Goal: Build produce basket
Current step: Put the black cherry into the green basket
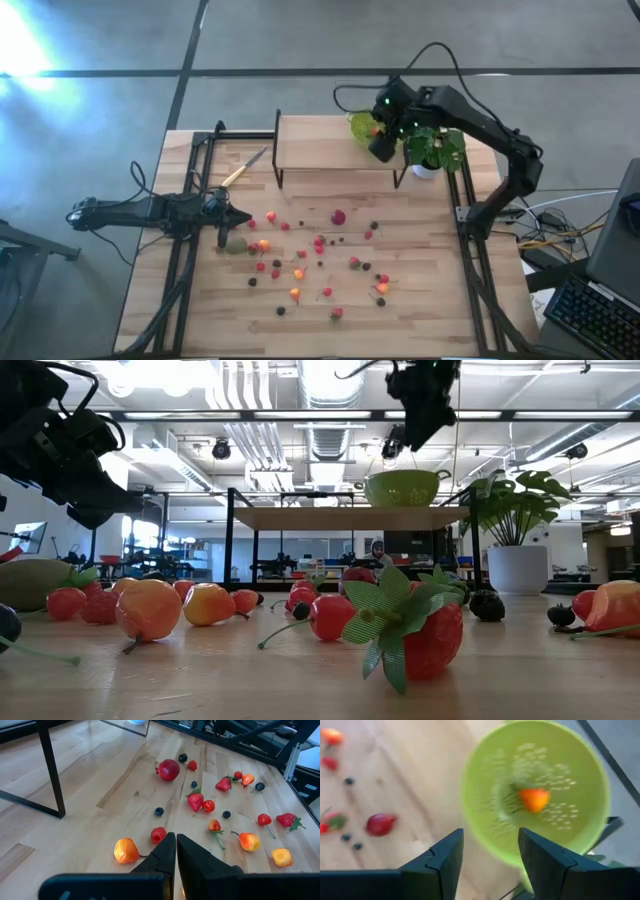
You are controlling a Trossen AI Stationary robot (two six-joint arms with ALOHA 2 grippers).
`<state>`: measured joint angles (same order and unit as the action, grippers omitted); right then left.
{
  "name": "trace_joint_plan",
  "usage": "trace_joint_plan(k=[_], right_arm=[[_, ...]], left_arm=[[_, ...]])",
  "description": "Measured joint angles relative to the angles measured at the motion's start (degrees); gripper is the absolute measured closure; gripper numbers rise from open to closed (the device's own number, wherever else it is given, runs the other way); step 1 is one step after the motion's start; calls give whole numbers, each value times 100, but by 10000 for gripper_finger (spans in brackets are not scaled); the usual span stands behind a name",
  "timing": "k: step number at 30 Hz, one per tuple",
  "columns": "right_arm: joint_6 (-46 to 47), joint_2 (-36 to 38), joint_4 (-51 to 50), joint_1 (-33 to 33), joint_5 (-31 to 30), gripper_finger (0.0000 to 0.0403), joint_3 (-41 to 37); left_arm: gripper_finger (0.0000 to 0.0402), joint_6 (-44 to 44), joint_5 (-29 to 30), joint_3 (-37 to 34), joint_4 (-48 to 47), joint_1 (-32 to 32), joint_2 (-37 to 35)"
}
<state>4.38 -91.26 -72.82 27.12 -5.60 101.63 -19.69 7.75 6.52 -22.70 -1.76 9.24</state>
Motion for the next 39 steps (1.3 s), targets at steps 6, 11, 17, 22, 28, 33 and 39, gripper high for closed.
trace_joint_plan(k=[6, 11, 17, 22, 28, 33, 39], right_arm=[[278, 227, -70, -793, 2, 252, -326], [454, 354, -61, -1394, -20, 274, -777], [892, 504, 27, -1921, -48, 299, -1663], [1077, 661, 595, -2181, -55, 317, -2602], [1185, 838, 1620, -2248, -52, 324, -3622], [1216, 876, 2232, -2250, -38, 308, -4280], [1167, 876, 2908, -2250, 0, 281, -4853]], left_arm=[[381, 1, 0, 0, 0, 2, -1], [381, 0, 0, 0, 0, 1, 0], [381, 1, 0, 0, 0, 0, -1], [381, -1, 0, 0, 0, 0, -1], [381, -1, 0, 0, 0, 0, -1], [381, 1, 0, 0, 0, 1, -1], [381, 0, 0, 0, 0, 0, -1]])
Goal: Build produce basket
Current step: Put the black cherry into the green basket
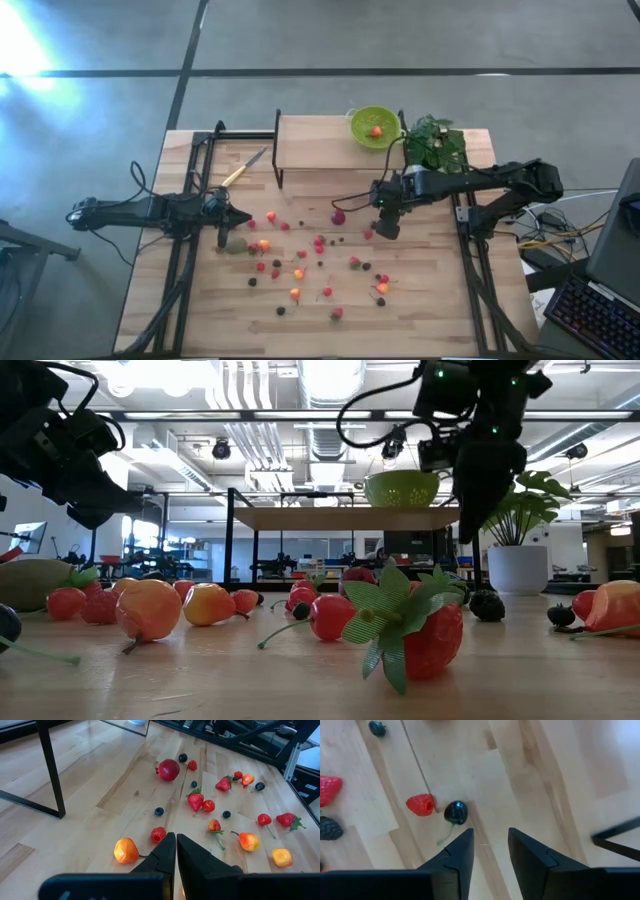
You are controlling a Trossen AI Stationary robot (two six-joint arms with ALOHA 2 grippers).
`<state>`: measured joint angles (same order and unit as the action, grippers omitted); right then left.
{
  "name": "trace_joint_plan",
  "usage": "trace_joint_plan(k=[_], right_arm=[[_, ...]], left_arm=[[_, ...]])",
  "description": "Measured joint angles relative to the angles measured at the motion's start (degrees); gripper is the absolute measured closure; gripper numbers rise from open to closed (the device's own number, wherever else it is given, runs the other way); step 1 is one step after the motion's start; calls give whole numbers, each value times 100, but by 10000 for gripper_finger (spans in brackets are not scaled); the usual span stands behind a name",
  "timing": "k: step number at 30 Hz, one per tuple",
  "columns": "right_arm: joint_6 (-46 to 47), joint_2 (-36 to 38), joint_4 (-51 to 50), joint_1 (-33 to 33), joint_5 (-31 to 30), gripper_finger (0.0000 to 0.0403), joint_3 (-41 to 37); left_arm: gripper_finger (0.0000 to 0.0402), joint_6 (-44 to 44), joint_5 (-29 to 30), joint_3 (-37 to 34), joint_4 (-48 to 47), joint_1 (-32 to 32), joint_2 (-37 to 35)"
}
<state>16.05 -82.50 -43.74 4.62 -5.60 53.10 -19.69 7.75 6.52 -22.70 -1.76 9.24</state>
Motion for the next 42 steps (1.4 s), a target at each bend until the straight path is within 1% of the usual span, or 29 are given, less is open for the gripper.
trace_joint_plan(k=[3, 9, 12, 21, 27, 31, 36, 42], right_arm=[[-3, 0, 84, -7, 61, 268, -135], [-105, 0, 746, -35, 565, 244, -374], [-256, -2, 1043, -93, 576, 235, -496], [-366, -7, 1198, -140, 583, 214, -669], [-440, -7, 1664, -140, 583, 205, -828], [-452, -7, 1773, -140, 581, 205, -899], [-469, -28, 1940, -140, 575, 216, -1018], [-469, -288, 2239, -140, 570, 231, -1223]], left_arm=[[381, 1, 0, 0, 0, 0, 2], [381, 1, 0, 0, 0, 1, 1], [381, 1, 0, 0, 0, 2, 1], [380, 1, 0, 0, 0, 0, 2], [381, 1, 0, 0, 0, 0, 1], [381, 0, 0, 0, 0, 1, 0], [381, 1, 0, 0, 0, 2, 2], [381, -1, 0, 0, 0, 1, 0]])
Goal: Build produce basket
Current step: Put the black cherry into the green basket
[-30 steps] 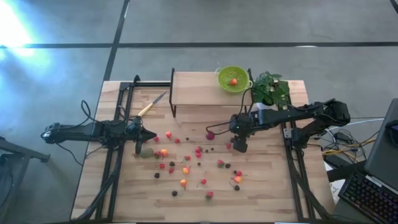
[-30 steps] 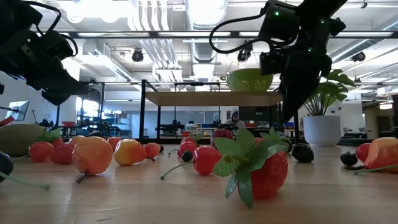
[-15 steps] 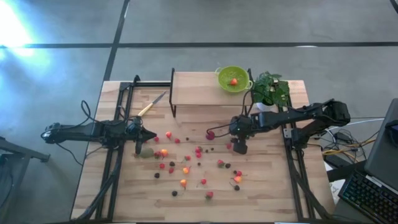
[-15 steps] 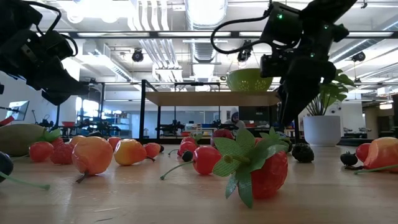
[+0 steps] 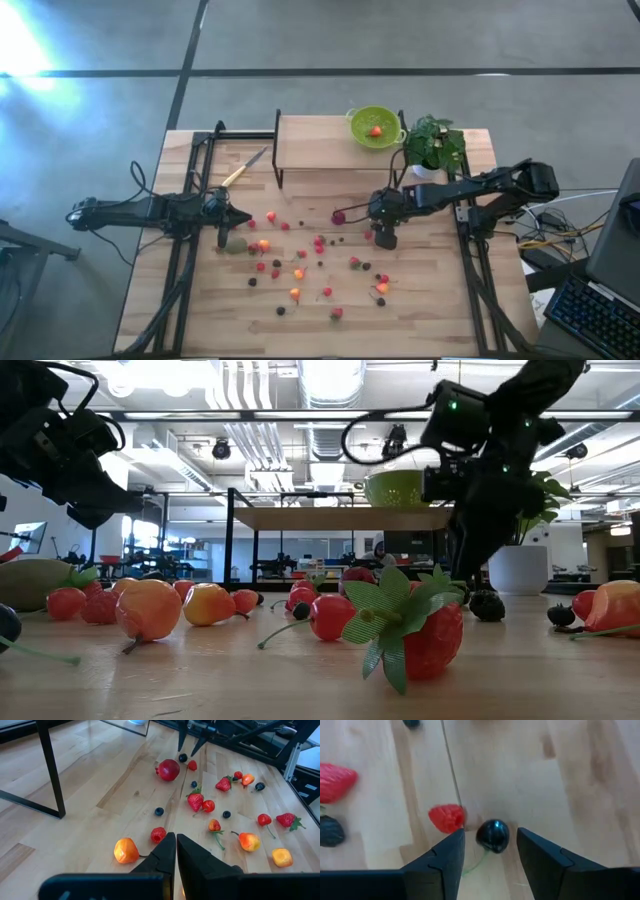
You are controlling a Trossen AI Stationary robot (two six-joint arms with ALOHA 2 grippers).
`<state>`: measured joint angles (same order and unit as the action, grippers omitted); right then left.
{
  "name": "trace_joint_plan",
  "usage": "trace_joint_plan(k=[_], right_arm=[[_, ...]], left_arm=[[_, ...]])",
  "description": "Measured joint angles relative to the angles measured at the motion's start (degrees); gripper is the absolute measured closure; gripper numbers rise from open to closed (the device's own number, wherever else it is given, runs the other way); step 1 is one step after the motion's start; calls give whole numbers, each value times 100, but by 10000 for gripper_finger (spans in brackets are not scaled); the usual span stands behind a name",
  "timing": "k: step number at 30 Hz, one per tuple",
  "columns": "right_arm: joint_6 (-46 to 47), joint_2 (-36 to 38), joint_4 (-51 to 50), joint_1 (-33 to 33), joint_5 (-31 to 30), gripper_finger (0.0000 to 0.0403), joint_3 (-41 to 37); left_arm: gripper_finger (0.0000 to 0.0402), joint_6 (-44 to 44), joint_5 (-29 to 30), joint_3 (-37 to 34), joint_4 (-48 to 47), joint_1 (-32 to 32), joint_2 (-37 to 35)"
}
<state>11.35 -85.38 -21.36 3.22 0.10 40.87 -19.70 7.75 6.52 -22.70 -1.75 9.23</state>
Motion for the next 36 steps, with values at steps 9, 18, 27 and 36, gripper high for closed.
trace_joint_plan(k=[9, 18, 27, 36], right_arm=[[-3, -478, 98, 2, -22, 230, -20], [4, -497, 145, 3, -26, 237, -16], [0, -512, 292, 4, -28, 289, -23], [-8, -514, 266, 4, -16, 284, 18]], left_arm=[[381, 0, 0, 0, 0, 2, 1], [381, 2, 0, 0, 0, 1, 2], [381, 2, 0, 0, 0, -1, 1], [381, 1, 0, 0, 0, 1, 1]])
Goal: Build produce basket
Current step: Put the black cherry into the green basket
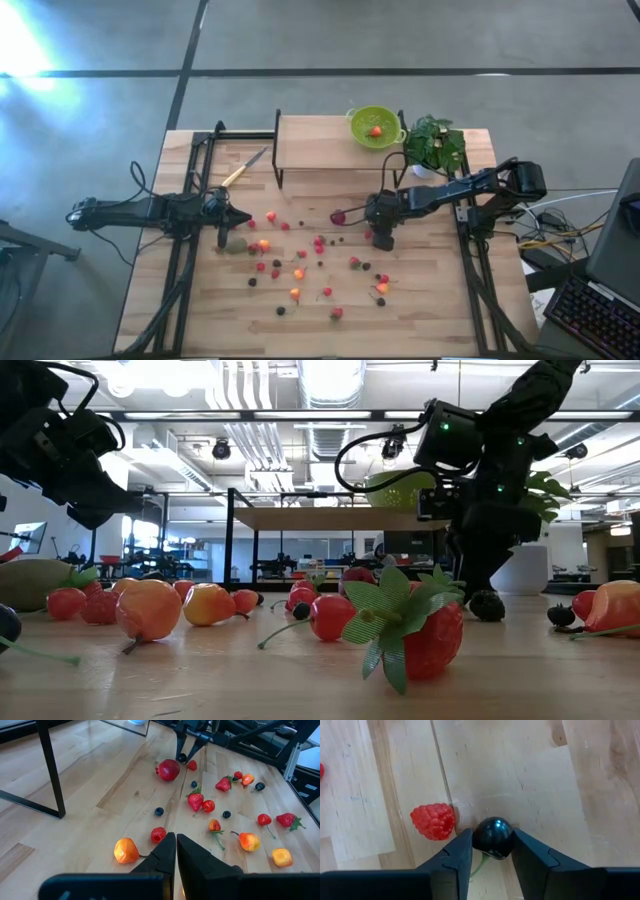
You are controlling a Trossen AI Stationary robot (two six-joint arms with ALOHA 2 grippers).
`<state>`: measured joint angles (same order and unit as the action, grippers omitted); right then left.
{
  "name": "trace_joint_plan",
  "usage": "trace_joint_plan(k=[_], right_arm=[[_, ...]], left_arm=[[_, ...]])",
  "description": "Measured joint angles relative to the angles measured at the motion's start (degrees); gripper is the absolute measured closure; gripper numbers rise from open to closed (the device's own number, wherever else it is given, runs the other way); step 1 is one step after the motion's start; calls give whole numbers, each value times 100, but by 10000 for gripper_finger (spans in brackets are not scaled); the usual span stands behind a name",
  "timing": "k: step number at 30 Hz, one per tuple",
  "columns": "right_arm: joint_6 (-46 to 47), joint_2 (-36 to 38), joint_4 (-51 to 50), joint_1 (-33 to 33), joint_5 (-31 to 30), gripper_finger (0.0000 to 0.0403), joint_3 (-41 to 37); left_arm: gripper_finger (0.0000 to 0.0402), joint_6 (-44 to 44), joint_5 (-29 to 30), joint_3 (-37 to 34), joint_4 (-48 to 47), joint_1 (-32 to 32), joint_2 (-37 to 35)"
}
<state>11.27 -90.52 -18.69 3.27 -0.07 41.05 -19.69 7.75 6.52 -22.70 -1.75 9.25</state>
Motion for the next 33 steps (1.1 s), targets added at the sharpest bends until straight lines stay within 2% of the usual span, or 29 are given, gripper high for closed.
trace_joint_plan(k=[3, 7, 11, 15, 18, 25, 33], right_arm=[[-209, 4, -88, -2, 39, 280, 141], [-498, 81, -397, 11, 49, 294, 498], [-779, 122, -997, 15, 29, 300, 1142], [-1102, 131, -1655, 15, 8, 285, 1925], [-1278, 131, -2033, 13, -211, 281, 2549], [-1662, 135, -2773, 59, -851, 300, 3737], [-1781, 153, -3412, 826, -1105, 282, 4600]], left_arm=[[381, 1, 0, 0, 0, -1, -1], [381, 0, 0, 0, -2, 0, 0], [381, -1, 0, 0, -2, 1, 1], [381, 1, 0, 0, -1, -1, 0], [381, 1, 0, 0, -2, 0, 0], [381, 0, 0, 0, -2, -1, 1], [381, 1, 0, 0, -2, -1, -1]])
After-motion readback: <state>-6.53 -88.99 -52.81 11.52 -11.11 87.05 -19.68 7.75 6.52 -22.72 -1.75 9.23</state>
